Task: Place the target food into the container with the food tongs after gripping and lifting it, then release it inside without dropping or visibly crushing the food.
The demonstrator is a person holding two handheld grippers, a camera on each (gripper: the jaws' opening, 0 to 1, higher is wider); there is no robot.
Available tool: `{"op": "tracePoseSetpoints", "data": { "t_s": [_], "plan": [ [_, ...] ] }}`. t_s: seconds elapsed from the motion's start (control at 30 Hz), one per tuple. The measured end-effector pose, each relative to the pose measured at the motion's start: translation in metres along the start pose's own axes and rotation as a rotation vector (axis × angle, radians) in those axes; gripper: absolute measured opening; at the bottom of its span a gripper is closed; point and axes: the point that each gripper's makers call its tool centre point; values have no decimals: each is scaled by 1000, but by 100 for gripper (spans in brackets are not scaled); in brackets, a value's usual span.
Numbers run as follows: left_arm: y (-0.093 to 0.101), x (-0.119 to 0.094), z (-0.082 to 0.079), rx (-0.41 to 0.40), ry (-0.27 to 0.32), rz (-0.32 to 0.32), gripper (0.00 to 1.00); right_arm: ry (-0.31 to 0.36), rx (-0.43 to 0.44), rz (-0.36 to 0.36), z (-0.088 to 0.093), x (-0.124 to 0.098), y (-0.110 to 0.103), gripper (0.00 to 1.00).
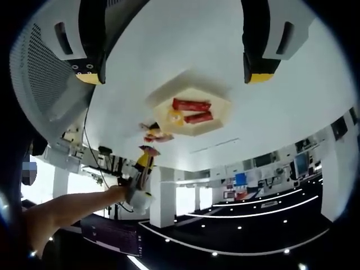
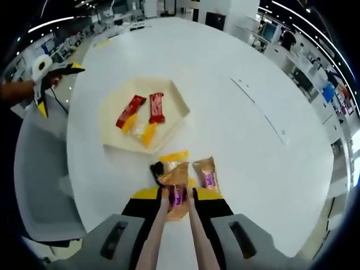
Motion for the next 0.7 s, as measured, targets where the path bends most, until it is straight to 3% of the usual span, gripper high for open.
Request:
{"op": "tracePoseSetpoints", "data": {
  "t_s": [0.2,0.7],
  "plan": [
    [-2,-1,-2,-7,11,-6,99,1,27,-16,-9,4,-4,17],
    [-1,-2,-5,-1,24,-7,99,10,2,-7,-28,-5,-5,17]
  ]
}}
Point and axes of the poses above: the point that each gripper's makers call its tool centre point, and the gripper's own axes: x roughly forward along the fingers, y roughly to its right, z roughly out of its underside, and after that the axes turned 6 degrees about -x, right-handed
